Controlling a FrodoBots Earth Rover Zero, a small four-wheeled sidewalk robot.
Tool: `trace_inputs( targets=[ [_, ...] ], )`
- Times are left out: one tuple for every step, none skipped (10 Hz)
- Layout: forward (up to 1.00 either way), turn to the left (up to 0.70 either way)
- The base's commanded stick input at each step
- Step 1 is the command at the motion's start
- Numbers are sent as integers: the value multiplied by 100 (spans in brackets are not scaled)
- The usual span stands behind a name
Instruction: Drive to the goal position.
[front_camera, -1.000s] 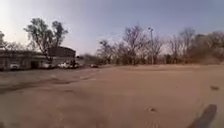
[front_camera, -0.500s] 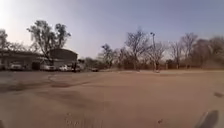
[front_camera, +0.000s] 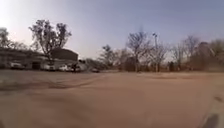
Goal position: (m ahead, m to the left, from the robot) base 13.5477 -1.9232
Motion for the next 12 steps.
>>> trace_inputs(
  targets=[
    [70, 0],
    [70, 0],
    [70, 0],
    [70, 0],
    [70, 0],
    [70, 0],
    [70, 0],
    [70, 0],
    [70, 0],
    [70, 0],
    [70, 0],
    [70, 0]
  ],
)
